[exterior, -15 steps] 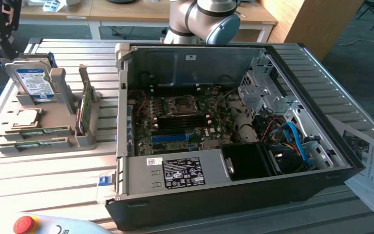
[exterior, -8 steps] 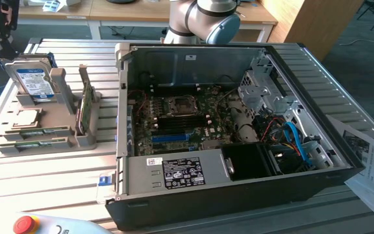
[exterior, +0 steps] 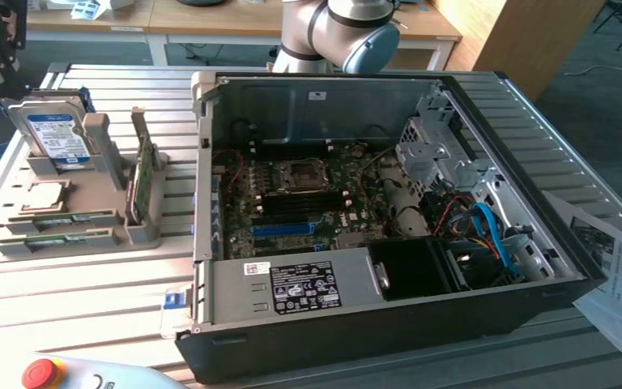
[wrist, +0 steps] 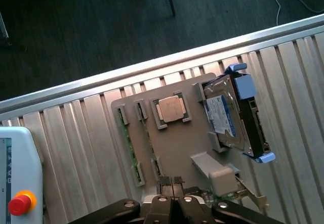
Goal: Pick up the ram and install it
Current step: 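Pick up the ram and move it above insertion slot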
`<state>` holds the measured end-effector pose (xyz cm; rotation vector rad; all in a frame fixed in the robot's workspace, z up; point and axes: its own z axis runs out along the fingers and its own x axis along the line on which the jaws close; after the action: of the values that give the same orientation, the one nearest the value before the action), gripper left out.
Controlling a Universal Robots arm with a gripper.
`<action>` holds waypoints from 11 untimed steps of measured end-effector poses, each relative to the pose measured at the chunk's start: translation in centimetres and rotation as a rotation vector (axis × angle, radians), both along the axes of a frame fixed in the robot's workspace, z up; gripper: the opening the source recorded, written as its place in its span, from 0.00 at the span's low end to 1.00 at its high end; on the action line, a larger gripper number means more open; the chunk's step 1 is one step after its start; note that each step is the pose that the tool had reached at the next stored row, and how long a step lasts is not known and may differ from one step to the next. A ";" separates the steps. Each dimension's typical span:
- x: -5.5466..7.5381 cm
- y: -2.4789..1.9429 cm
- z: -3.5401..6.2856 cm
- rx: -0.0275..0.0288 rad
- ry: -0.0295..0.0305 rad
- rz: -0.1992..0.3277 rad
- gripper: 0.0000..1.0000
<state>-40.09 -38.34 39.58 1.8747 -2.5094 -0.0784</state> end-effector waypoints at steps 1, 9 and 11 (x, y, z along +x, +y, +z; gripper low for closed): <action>0.0 0.00 0.00 0.0000 0.0000 0.012 0.10; 0.0 0.00 0.00 -0.0001 0.0000 0.107 0.10; 0.0 0.00 0.00 -0.0002 0.0000 0.131 0.10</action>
<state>-40.09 -38.34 39.58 2.0326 -2.3789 -0.0771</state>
